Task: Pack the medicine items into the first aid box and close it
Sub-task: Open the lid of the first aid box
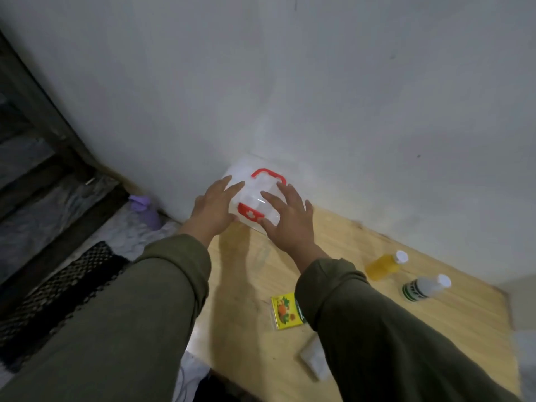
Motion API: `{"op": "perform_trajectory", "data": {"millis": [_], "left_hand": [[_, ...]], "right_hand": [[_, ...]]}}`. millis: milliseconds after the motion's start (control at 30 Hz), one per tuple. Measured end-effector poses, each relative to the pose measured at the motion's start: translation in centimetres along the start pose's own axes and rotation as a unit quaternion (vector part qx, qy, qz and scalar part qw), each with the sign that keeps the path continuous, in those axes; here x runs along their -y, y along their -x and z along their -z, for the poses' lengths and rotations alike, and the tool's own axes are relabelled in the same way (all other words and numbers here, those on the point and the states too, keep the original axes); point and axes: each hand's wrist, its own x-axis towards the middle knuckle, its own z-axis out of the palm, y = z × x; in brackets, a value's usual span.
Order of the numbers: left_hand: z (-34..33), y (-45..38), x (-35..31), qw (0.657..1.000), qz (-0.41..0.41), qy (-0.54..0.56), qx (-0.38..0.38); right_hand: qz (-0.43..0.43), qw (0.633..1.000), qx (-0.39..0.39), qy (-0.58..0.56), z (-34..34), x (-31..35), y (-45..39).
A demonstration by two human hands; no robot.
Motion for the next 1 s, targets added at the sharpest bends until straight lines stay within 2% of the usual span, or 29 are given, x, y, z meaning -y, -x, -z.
{"op": "perform_trajectory", "data": {"millis": [267, 433, 667, 1000], "left_hand": [[-2.6, -0.9, 2.5, 0.991, -0.086, -0.051, -0.088], [-4.2, -2.0, 4.5, 0.975, -0.159, -0.024, -0.151], [-5.8, -3.8, 6.5, 0.960, -0.173, 0.095, -0.199], [-8.2, -5.6, 7.3, 0.933, -0.213, 0.072, -0.280]], "right_hand": [[0.050, 0.991, -0.051, 0.110, -3.8, 0.9, 0.8], [0.067, 0.981, -0.091, 0.160, -5.1, 0.4, 0.8], [0.096, 0.964, -0.128, 0.213, -6.4, -1.1, 0.4], [0.129, 0.934, -0.211, 0.257, -8.2, -1.9, -0.1]]}}
